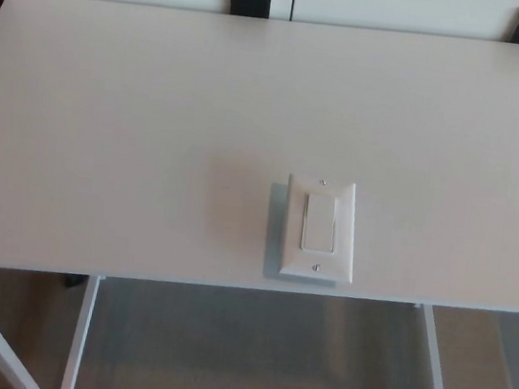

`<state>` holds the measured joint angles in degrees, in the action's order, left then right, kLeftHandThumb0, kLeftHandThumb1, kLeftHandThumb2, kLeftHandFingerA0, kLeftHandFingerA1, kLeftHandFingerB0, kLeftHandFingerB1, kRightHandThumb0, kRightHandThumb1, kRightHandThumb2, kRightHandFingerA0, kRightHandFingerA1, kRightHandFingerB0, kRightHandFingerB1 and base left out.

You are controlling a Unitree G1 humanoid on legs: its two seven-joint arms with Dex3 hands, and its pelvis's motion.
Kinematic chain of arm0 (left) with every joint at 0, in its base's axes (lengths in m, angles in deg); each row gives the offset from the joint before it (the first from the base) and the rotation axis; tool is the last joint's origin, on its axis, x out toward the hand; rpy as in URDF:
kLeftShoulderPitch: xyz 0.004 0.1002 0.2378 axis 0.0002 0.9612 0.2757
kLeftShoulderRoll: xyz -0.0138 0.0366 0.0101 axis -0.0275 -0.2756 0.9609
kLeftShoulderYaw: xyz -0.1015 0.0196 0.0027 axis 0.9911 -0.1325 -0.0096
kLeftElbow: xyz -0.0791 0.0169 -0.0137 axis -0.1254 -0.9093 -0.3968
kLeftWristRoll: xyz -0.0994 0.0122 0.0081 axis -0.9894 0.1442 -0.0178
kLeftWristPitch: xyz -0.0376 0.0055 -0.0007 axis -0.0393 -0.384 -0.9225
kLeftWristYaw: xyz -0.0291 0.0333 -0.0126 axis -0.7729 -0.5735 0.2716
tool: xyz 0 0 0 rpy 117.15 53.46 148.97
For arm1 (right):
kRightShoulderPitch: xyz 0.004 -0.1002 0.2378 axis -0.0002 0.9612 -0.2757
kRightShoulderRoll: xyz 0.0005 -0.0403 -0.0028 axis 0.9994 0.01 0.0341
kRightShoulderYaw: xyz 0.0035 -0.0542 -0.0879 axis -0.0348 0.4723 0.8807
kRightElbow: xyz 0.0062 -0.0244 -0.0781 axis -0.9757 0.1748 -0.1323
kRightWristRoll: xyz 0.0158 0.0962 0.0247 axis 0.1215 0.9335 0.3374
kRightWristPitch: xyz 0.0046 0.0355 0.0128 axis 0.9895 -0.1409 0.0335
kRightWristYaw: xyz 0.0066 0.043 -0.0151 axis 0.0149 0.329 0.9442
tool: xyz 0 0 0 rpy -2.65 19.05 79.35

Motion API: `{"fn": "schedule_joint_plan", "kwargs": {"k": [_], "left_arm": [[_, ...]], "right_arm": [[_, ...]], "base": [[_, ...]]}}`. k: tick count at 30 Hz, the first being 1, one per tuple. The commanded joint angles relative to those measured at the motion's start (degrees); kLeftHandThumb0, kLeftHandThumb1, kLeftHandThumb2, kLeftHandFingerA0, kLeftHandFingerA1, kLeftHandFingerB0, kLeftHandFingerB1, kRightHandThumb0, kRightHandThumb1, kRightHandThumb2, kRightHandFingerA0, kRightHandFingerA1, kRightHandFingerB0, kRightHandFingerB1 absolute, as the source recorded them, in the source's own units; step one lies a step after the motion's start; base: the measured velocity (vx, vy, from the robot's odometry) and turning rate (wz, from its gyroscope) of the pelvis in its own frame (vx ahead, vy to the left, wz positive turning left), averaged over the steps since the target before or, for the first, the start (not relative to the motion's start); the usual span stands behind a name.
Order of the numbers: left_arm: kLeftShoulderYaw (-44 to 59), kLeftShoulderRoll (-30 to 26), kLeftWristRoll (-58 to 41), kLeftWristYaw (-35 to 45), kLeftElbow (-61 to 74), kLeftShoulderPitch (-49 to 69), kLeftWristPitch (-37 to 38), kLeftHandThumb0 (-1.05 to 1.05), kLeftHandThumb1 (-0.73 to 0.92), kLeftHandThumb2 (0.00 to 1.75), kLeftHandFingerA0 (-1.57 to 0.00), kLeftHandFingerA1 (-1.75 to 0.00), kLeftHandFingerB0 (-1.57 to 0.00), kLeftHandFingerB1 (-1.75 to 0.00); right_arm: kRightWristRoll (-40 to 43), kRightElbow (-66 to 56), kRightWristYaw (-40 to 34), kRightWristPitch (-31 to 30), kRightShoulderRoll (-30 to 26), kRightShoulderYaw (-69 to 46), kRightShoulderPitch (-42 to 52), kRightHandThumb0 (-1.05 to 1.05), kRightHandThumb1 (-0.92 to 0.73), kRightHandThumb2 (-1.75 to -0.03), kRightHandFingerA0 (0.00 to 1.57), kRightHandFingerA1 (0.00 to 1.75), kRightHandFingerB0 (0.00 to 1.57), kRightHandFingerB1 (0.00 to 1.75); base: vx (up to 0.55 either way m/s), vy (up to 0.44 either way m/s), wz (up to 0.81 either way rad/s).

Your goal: The robot walk towards a table in front and then clicks the light switch button using the right hand's index finger

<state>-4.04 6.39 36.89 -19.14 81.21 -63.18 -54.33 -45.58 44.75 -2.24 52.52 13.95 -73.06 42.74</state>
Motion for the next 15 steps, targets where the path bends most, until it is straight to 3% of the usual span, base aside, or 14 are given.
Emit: {"fn": "schedule_joint_plan", "kwargs": {"k": [1, 7, 15], "left_arm": [[1.63, -0.15, -0.34, 0.47, -1.86, 1.45, 4.28, -0.31, 0.78, 0.63, -0.43, -0.44, -0.37, -0.39], [1.53, -0.13, 0.03, 0.27, -1.51, 0.93, 4.41, -0.32, 0.77, 0.63, -0.42, -0.44, -0.37, -0.39], [1.57, -0.32, 0.3, 0.35, -1.95, 0.19, 3.89, -0.33, 0.76, 0.63, -0.43, -0.45, -0.35, -0.39]], "right_arm": [[14.71, 9.88, -2.22, 9.53, 2.04, -3.31, -3.12, -0.49, -0.31, -0.7, 0.0, 0.28, 0.0, 0.25], [15.74, 13.31, -1.49, 10.82, 1.88, -4.25, -5.28, -0.56, -0.33, -0.71, 0.0, 0.23, 0.0, 0.2], [16.6, 15.34, -0.97, 12.75, 1.07, -3.65, -6.53, -0.48, -0.31, -0.72, 0.0, 0.31, 0.0, 0.26]], "base": [[0.0, 0.0, 0.0], [0.0, 0.0, 0.0], [0.0, 0.0, 0.0]]}}
